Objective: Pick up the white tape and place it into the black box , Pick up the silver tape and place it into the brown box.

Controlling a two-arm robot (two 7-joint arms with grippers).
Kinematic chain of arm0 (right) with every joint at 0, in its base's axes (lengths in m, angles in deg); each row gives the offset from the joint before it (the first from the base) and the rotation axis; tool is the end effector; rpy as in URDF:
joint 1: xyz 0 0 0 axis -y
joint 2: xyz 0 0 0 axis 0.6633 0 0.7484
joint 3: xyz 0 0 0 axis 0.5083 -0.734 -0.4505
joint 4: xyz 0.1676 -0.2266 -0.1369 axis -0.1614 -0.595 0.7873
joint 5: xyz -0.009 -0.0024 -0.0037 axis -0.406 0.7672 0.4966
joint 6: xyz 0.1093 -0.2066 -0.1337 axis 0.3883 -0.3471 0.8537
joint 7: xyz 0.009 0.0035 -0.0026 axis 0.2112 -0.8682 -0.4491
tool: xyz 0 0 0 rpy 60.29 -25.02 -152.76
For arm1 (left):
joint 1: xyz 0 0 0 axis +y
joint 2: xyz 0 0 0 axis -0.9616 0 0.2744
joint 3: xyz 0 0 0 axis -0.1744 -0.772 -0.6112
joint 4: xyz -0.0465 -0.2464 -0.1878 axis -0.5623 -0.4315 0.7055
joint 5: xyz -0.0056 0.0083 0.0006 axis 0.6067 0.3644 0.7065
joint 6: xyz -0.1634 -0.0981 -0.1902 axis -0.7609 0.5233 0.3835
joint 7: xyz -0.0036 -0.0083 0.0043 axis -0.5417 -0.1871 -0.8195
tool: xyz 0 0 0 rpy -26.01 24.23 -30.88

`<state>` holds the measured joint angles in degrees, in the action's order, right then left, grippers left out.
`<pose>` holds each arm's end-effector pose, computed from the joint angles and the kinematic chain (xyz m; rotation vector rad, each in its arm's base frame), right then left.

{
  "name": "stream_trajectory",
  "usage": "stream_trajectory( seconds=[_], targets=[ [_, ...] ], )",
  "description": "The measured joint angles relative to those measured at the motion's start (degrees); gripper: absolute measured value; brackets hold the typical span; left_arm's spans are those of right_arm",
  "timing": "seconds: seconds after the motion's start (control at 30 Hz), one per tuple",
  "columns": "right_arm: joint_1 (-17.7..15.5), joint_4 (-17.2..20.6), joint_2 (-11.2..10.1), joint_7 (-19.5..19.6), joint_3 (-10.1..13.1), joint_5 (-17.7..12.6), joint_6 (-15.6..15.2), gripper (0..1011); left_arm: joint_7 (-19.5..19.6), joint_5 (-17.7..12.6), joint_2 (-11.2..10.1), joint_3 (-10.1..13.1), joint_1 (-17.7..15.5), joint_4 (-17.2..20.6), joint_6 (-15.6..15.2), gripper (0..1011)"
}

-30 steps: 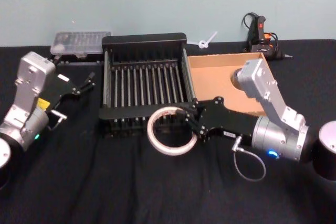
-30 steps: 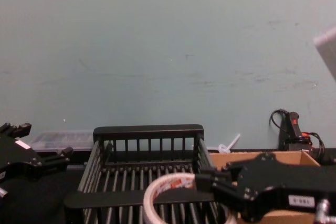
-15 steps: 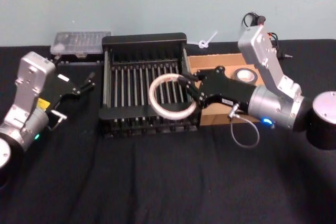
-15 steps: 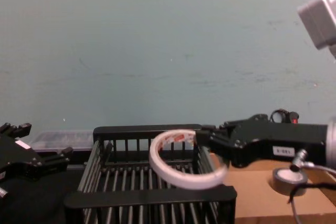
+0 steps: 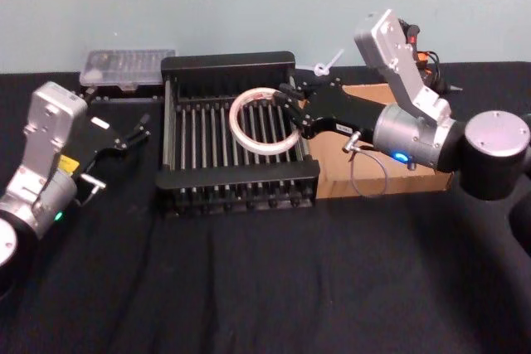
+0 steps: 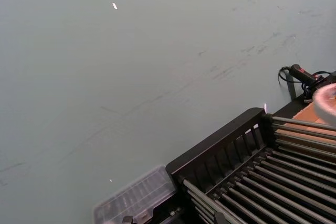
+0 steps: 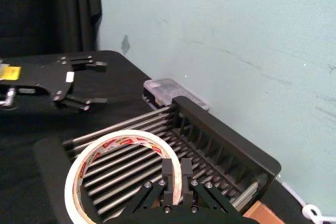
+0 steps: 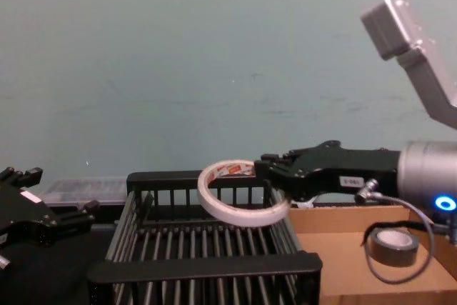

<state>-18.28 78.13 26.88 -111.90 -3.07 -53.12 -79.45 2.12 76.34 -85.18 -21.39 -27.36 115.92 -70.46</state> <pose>0.4184 -0.0087 -0.2614 -0.2159 -0.1161 -0.6293 0.3245 0.1063 -0.3133 0.3045 -0.2852 1.2481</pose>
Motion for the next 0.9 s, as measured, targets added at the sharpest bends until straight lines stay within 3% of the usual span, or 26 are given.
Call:
stream_trajectory(
  seconds=[0.33, 0.9],
  targets=[
    [6.2, -11.1, 5.7, 0.7, -0.2, 1.0, 0.5, 99, 0.0, 0.0, 0.0, 0.0, 0.0, 0.0, 0.0, 1001],
    [10.8, -21.6, 10.7, 0.5, -0.9, 3.3, 0.2, 99, 0.0, 0.0, 0.0, 0.0, 0.0, 0.0, 0.0, 1001]
  ],
)
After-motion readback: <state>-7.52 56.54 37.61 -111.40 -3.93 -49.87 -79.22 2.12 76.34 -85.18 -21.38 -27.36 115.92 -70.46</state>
